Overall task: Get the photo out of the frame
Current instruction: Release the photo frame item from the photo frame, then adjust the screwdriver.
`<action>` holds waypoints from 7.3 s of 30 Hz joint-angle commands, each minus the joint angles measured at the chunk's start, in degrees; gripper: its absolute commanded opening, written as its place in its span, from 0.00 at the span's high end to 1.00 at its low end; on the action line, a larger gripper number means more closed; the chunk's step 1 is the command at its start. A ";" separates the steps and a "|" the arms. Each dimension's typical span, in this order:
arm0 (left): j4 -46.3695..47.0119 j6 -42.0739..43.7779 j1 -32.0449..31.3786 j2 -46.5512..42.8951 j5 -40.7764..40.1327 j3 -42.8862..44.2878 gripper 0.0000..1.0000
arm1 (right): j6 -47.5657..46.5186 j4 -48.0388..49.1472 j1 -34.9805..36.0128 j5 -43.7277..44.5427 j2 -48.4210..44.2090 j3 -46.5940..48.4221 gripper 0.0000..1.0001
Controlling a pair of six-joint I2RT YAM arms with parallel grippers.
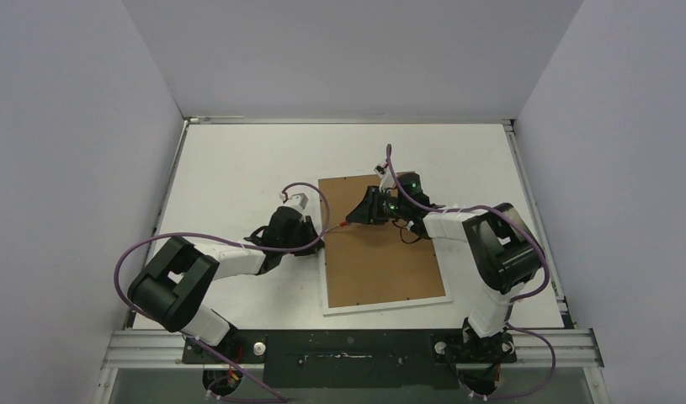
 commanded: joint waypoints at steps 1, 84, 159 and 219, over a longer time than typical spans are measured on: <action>-5.69 3.15 -0.24 5.49 2.07 -3.59 1.00 | -1.21 1.79 1.56 0.62 3.49 -0.48 1.00; -1.83 -1.01 2.13 -5.05 1.64 -10.07 1.00 | -6.88 -23.47 23.14 41.50 -15.53 5.66 1.00; 57.78 -42.67 -14.45 -19.59 -14.37 -20.06 0.48 | 3.26 27.12 46.98 76.47 -42.61 -23.85 1.00; 55.30 -40.60 -3.27 -31.52 -4.03 -22.03 1.00 | 25.68 44.16 18.22 15.67 -32.17 -24.79 0.61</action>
